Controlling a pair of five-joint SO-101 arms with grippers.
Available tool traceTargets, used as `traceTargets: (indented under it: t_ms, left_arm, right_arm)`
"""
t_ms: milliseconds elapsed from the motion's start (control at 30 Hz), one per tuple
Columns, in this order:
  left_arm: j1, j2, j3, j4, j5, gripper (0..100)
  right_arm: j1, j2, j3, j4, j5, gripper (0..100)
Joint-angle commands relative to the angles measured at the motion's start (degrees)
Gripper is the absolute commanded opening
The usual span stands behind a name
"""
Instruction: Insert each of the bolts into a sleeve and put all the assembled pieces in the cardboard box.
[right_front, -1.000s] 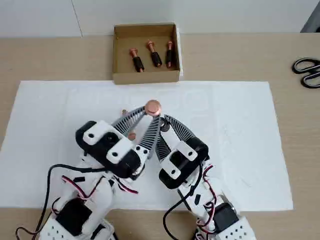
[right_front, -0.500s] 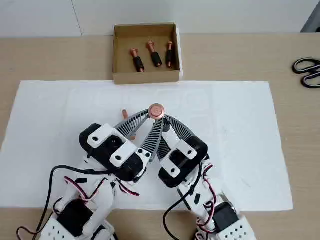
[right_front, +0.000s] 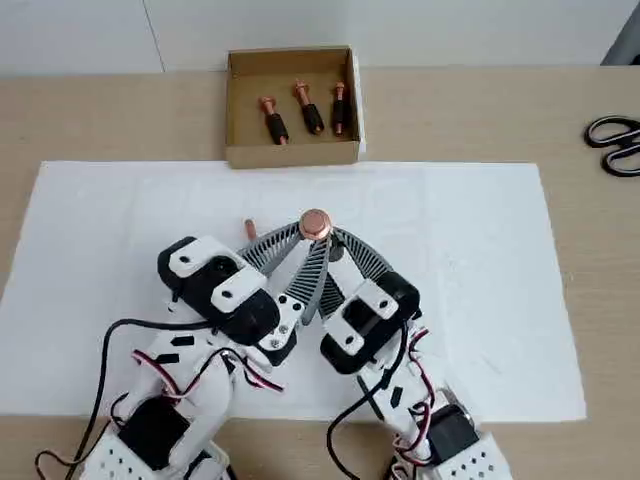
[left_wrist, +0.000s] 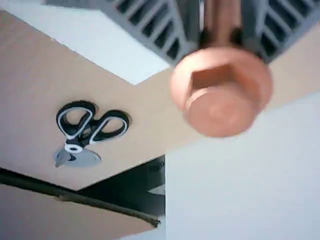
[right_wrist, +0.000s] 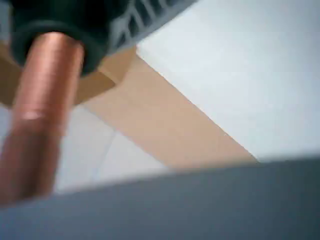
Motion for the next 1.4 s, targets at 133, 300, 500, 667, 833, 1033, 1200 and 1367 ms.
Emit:
traceTargets:
  t_ms: [133, 300, 500, 667, 833, 1033, 1200, 1367]
  left_arm:
    - [0.2, -0.4, -0.4, 4.0, 0.2, 1]
    - [0.2, -0.5, -0.7, 13.9, -0.1, 7]
    - [0.1, -0.6, -0.7, 16.6, -0.1, 21]
    - [-0.2, -0.6, -0.8, 16.4, -0.3, 22]
    - [-9.2, -0.6, -7.1, 16.4, -3.4, 22]
    - [-22.9, -0.7, -25.2, 18.5, -4.6, 22]
    - [-33.9, -0.7, -36.9, 31.4, -4.6, 10]
    - [-50.2, -0.7, -37.1, 39.1, -4.1, 1]
  right_arm:
    - [1.3, -1.1, 0.3, -0.8, 0.3, 0.4]
    - [1.3, -1.1, 0.3, -0.8, 0.3, 0.4]
    - [1.3, -1.1, 0.3, -0.8, 0.3, 0.4]
    - [1.3, -1.1, 0.3, -0.8, 0.3, 0.4]
    - [1.4, -1.1, 0.3, -0.8, 0.3, 0.4]
    - [4.1, -1.1, 0.3, -0.7, 0.3, 0.4]
    - [7.5, -1.1, 0.3, 2.5, -2.2, 0.4]
    - [11.6, -1.2, -3.5, 11.5, -13.6, 0.4]
